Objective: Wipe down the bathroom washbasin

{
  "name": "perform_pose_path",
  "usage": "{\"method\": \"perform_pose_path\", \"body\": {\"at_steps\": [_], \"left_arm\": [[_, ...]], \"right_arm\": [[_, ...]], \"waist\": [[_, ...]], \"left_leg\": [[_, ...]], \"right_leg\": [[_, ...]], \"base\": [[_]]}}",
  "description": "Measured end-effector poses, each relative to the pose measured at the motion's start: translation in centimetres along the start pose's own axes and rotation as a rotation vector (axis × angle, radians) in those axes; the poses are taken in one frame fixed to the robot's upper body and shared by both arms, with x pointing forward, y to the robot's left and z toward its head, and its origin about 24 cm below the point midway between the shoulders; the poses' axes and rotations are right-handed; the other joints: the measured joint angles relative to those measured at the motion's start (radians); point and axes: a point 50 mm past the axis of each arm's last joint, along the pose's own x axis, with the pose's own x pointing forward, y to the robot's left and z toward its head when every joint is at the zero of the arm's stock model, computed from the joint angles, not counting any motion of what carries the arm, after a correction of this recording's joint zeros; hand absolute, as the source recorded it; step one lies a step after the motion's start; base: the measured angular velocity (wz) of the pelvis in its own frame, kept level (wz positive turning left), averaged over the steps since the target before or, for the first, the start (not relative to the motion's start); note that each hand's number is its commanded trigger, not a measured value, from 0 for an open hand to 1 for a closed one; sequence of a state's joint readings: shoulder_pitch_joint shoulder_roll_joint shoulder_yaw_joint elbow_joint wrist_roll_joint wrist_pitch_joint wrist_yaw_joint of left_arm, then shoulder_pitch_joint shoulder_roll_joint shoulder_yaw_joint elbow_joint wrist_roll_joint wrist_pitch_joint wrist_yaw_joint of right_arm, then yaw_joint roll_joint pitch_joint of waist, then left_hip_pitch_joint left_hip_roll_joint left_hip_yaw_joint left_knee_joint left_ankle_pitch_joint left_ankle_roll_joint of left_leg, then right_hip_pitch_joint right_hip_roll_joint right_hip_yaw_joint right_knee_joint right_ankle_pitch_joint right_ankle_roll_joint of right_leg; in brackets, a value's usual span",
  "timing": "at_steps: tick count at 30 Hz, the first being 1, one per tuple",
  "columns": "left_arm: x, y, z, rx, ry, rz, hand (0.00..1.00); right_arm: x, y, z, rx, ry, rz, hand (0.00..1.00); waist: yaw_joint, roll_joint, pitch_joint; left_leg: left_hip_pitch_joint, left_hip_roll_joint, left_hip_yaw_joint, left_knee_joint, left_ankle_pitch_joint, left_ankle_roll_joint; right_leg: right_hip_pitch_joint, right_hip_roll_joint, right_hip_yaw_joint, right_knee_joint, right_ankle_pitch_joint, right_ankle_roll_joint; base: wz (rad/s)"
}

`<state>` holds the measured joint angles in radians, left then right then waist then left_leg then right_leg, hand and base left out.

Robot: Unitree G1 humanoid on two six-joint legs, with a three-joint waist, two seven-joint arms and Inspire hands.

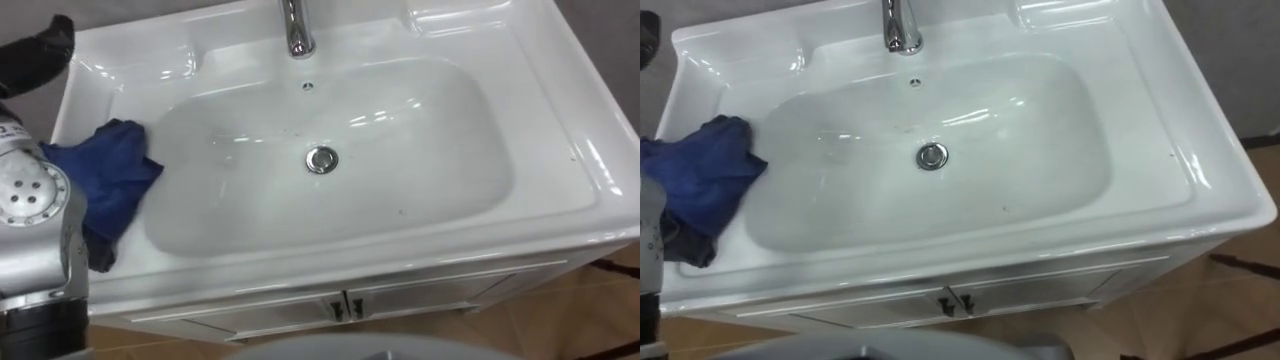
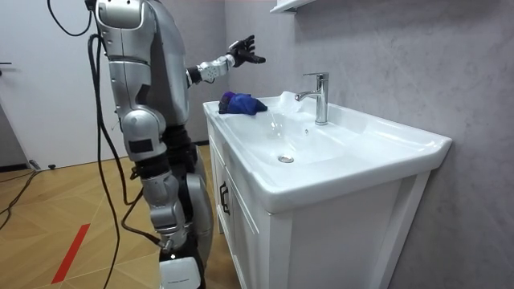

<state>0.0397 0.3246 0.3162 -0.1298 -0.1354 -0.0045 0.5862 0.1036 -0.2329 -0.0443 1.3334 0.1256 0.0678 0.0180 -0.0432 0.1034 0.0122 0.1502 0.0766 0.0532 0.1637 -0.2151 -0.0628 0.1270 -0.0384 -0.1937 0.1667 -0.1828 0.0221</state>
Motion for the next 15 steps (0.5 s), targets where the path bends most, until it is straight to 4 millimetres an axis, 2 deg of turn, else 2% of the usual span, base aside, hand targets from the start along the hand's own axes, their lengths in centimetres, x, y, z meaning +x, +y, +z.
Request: {"method": "perform_pose_path", "body": {"at_steps": [5, 9, 11, 14, 15], "left_arm": [[0.9, 1.1, 0.3, 0.057, -0.032, 0.032, 0.0], [1.6, 2.8, 0.3, 0.069, -0.036, 0.13, 0.0], [1.9, 3.6, -0.1, 0.08, -0.022, 0.166, 0.0], [2.2, 5.3, -1.6, 0.129, 0.041, 0.246, 0.0], [2.3, 5.9, -2.4, 0.15, 0.075, 0.274, 0.0]], "right_arm": [[0.0, -0.3, -0.4, -0.021, 0.013, -0.022, 0.0], [0.0, -0.4, -0.4, -0.018, 0.015, -0.036, 0.0], [0.0, -0.4, -0.4, -0.008, 0.015, -0.04, 0.0], [-0.1, -0.7, -0.5, 0.006, 0.018, -0.052, 0.0], [-0.1, -0.8, -0.6, 0.002, 0.02, -0.054, 0.0]], "waist": [[0.029, 0.011, -0.0004], [0.058, 0.016, -0.0012], [0.074, 0.018, -0.0021], [0.084, 0.024, -0.0061], [0.097, 0.028, -0.0105]], "left_leg": [[-0.003, -0.001, -0.006, 0.001, 0.0, 0.0], [-0.006, -0.002, -0.01, 0.001, 0.0, 0.0], [-0.009, -0.003, -0.016, 0.0, 0.0, 0.0], [-0.019, -0.006, -0.036, 0.001, 0.0, 0.0], [-0.02, -0.007, -0.041, 0.001, 0.0, 0.0]], "right_leg": [[0.0, -0.001, -0.004, 0.002, 0.0, 0.0], [-0.004, -0.002, -0.007, 0.002, -0.001, 0.0], [-0.003, -0.003, -0.012, 0.001, -0.001, 0.0], [0.0, -0.007, -0.04, 0.0, -0.002, 0.002], [0.002, -0.008, -0.044, 0.001, -0.002, 0.003]], "base": [[0.02], [0.01], [0.09], [0.25], [0.12]]}}
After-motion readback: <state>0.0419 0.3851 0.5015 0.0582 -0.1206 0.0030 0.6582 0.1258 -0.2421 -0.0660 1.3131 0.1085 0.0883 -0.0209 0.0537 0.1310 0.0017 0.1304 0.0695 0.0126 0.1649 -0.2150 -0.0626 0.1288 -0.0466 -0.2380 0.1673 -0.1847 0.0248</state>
